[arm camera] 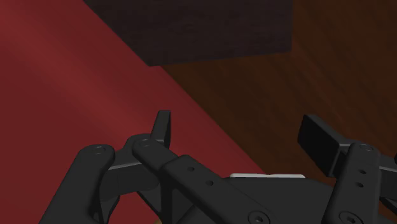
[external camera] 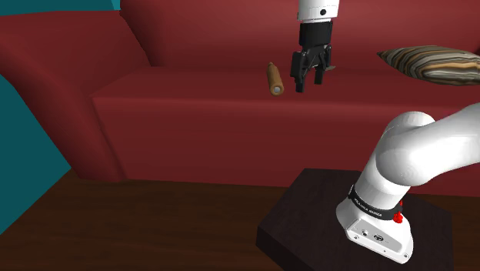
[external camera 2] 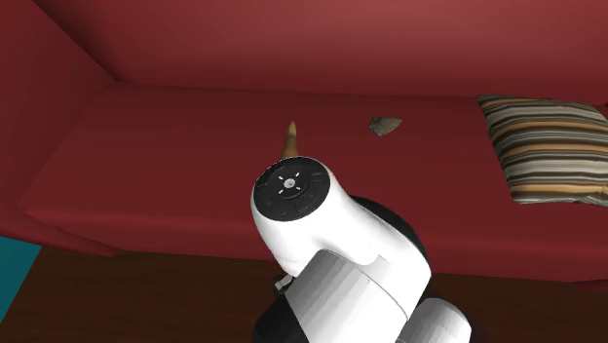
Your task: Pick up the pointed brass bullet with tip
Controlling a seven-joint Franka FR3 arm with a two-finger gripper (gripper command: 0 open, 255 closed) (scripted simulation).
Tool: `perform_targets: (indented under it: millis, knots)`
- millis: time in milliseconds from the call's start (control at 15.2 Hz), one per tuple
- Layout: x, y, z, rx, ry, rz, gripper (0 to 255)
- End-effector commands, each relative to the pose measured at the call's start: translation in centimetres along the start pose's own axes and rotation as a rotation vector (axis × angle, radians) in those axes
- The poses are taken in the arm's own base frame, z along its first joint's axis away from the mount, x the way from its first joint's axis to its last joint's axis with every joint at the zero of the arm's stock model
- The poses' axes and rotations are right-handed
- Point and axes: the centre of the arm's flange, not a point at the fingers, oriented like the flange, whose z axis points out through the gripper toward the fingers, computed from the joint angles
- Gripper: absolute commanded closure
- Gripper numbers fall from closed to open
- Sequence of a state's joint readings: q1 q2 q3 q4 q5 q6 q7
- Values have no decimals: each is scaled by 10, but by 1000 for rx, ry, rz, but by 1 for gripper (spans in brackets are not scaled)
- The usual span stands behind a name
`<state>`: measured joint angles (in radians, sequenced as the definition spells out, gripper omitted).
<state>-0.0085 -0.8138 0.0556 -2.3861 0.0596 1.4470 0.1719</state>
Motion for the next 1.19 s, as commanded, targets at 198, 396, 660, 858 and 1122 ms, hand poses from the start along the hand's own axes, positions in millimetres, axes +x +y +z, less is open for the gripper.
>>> perform_targets:
  millis: [198,396,660,858,1122]
  knots:
    - [33,12,0,24,35,94,0]
    - [65,27,-1,47,71,187,0]
    - [105,51,-4,78,118,312,0]
    - [132,73,-7,102,153,406,0]
    - [166,105,-11,133,200,530,0]
